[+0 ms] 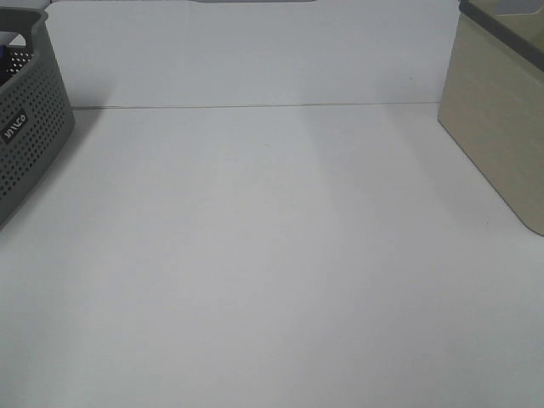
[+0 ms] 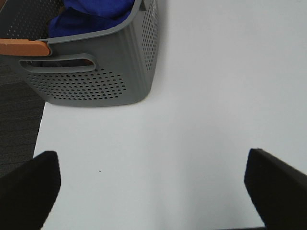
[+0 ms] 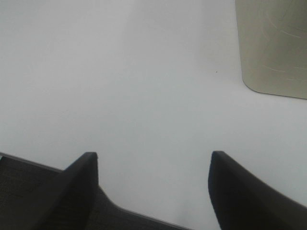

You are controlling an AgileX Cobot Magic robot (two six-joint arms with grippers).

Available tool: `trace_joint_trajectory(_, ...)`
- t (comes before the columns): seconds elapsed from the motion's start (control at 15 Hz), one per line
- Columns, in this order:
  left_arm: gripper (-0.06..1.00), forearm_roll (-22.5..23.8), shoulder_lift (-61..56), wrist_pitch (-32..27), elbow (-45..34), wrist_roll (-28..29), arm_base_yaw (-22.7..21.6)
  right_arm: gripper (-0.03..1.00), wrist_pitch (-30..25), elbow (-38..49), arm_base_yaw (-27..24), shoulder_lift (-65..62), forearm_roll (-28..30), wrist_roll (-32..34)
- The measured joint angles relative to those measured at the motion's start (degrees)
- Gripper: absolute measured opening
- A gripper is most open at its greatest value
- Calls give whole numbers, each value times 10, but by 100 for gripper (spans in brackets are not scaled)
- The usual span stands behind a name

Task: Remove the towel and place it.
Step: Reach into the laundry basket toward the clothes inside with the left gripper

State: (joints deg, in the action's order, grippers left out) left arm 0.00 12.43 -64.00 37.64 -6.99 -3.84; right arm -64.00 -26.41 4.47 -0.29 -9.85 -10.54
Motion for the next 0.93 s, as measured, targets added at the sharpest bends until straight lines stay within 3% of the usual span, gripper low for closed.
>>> trace_joint_trajectory(0.27,97,-14,-78,20,-74,-30,3,65,0,0,0,0,0,0)
trace_joint_trajectory(0.67,97,-17,-127,20,-78,-34,3,65,0,0,0,0,0,0)
trace_joint_trajectory(0.93,97,-17,-48,-54,-5,-66,3,65,0,0,0,0,0,0)
